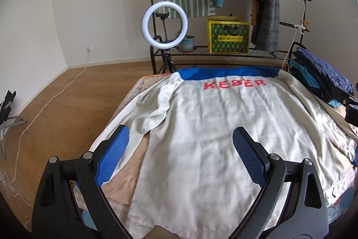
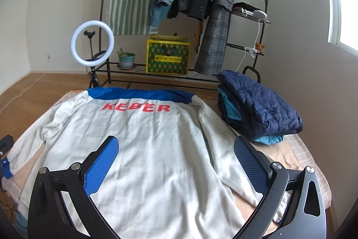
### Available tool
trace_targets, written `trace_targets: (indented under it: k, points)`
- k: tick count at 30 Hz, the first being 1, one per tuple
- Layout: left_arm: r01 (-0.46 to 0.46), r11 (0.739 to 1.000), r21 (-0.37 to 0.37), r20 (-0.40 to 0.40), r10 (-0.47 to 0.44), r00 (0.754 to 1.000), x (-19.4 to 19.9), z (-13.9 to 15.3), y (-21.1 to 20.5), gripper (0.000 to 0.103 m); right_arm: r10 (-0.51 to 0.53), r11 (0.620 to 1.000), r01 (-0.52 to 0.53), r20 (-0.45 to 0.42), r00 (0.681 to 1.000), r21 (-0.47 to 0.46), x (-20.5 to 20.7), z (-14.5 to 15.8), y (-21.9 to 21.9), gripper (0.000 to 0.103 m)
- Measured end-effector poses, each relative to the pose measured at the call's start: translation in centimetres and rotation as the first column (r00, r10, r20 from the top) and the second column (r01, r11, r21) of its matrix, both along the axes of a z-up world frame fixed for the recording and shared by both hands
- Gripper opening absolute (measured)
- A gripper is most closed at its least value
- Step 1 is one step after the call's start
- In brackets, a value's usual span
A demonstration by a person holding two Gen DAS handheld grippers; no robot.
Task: Fold large clothes
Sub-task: 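Move the left gripper to the blue sleeve cuff and close on it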
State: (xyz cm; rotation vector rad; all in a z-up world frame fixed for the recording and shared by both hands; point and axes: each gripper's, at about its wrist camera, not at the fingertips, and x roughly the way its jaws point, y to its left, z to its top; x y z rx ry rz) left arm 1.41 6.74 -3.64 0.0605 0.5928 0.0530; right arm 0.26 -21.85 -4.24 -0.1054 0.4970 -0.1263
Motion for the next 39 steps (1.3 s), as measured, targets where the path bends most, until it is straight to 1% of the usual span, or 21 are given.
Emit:
trace_targets:
  k: [11,18,24,28,30,32,34,36,38,39]
  points:
    - [-0.04,0.999,-0.032,-0.065,0.038,0.997,0.7,-2.0,5.2,0.096,0.077,0.997,-0.076,0.016,0.997,-0.019,0.8,-0.4,2.6,0.102]
    - [-0.082,0.995,0.056,-0.041,0.085,0.996,0.7,-1.8,6.9,0.096,0.1,0.995,-0.1,0.009,0.995,-0.016,1.2,-0.6,3.7,0.102]
    - [-0.145,0.988,0.05,-0.045,0.148,0.988,1.2,-1.7,8.9,0.096,0.117,0.993,-0.117,0.006,0.993,0.003,1.3,-0.7,4.0,0.102]
    - [-0.15,0.987,0.065,-0.047,0.154,0.987,1.5,-2.0,9.5,0.096,0.12,0.993,-0.12,0.012,0.993,-0.004,1.2,-0.7,4.2,0.102]
    - [-0.127,0.991,0.044,-0.061,0.13,0.99,1.7,-2.1,9.9,0.096,0.116,0.993,-0.116,0.021,0.993,-0.009,1.1,-0.6,4.3,0.102]
    - [-0.139,0.99,0.021,-0.073,0.14,0.987,1.8,-2.2,10.6,0.092,0.107,0.994,-0.107,0.03,0.994,-0.012,1.1,-0.5,4.1,0.102]
    - [-0.146,0.989,-0.005,-0.097,0.145,0.985,2.3,-2.5,11.3,0.071,0.102,0.995,-0.101,0.045,0.994,-0.012,1.0,-0.4,4.1,0.102]
    - [-0.14,0.988,-0.066,-0.138,0.13,0.982,3.0,-3.2,12.5,0.065,0.108,0.994,-0.108,0.055,0.993,-0.006,1.0,-0.4,4.0,0.102]
    - [-0.132,0.977,-0.169,-0.173,0.102,0.98,3.8,-3.9,14.2,0.065,0.122,0.993,-0.122,0.071,0.99,0.004,1.0,-0.5,3.9,0.102]
    - [-0.142,0.97,-0.196,-0.186,0.106,0.977,4.1,-4.1,15.0,0.065,0.128,0.992,-0.129,0.073,0.989,0.004,1.0,-0.6,3.9,0.102]
